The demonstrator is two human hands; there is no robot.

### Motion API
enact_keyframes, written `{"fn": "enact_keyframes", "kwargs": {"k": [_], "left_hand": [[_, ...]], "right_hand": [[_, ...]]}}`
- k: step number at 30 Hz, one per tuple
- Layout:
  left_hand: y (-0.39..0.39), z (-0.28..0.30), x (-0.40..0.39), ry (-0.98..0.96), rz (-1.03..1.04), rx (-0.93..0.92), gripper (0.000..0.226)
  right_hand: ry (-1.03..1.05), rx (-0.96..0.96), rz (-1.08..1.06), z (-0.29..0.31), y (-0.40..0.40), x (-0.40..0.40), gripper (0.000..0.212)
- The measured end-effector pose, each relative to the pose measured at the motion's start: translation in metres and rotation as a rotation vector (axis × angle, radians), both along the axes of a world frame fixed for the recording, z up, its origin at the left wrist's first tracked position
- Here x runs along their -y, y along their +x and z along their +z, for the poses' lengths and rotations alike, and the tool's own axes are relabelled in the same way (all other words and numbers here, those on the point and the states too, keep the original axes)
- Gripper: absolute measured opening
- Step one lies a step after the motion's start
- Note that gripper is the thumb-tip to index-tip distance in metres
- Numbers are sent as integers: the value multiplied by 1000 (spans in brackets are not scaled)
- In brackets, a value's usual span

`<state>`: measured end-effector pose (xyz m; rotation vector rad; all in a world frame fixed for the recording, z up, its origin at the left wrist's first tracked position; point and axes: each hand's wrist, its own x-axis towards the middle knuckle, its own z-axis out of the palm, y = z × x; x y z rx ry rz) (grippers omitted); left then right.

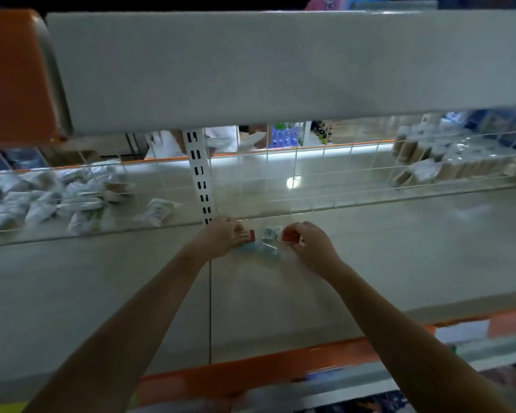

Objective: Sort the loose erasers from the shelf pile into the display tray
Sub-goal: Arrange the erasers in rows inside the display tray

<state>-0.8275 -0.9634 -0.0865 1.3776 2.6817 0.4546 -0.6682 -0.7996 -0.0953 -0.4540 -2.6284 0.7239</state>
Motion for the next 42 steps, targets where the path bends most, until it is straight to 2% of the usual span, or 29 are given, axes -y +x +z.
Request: {"fn": "enact_keyframes", "kwargs": {"k": [5, 8, 11, 16, 20, 27, 30, 32, 33, 35, 38, 42], "left_hand": [[18, 3, 17, 96, 112, 75, 29], [29, 6, 32, 216, 158, 97, 23], [41, 7, 58, 369, 239, 208, 17], [73, 5, 118, 571, 356, 383, 23], [96, 9, 170, 657, 456, 457, 24], [117, 16, 289, 748, 584, 407, 33], [123, 24, 348, 758, 663, 394, 31], [129, 28, 388, 779, 697, 411, 30], [131, 30, 407, 792, 706, 419, 30], [134, 32, 442, 810, 739, 421, 33], [135, 33, 489, 824, 791, 399, 30], [134, 31, 537, 835, 802, 366, 21]], "right_hand": [[-72, -70, 102, 4, 7, 21, 25], [-111, -85, 150, 8, 11, 33, 31], [-116, -116, 215, 14, 13, 49, 29], [-241, -166, 349, 14, 15, 90, 34], [-328, -161, 432, 16, 9, 136, 44], [-418, -79, 585, 28, -2, 247, 27], [-429, -12, 611, 32, -7, 304, 5], [-473, 27, 606, 33, -11, 344, 27], [-489, 41, 608, 33, -13, 362, 29], [-503, 73, 628, 30, -19, 397, 11], [-559, 103, 648, 26, -28, 447, 25], [-654, 161, 682, 29, -36, 496, 28]]}}
